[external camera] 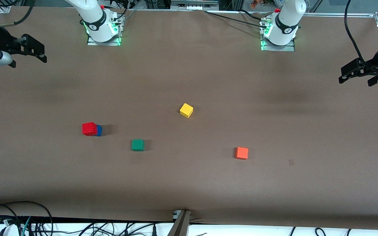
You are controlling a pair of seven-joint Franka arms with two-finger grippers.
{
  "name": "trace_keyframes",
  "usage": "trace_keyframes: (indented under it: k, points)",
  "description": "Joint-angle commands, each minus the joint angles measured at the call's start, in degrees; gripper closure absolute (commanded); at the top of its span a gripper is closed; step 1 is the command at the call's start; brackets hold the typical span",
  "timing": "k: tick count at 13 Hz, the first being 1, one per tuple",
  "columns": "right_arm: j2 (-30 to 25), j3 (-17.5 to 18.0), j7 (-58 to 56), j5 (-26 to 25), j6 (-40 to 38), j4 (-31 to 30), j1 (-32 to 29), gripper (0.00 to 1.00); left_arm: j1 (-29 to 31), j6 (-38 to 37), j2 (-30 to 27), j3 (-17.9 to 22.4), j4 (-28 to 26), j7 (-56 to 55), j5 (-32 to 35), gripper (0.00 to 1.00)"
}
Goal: Pass red block to right arm, stack on blue
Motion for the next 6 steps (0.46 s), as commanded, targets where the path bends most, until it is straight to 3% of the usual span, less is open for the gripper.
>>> trace_keyframes:
  k: [1, 6]
  points:
    - [-0.1, 0.6, -0.6, 0.4, -0.4, -1.4, -1.1, 0.0, 0.2, -1.5, 0.7, 0.1, 1.8, 1.3, -1.2, 0.0]
    - [2.3, 0.8, -0.3, -0.2, -1.1, 0.9, -0.7, 0.0, 0.4, -1.5, 0.7, 0.2, 1.7, 1.4, -1.5, 0.0]
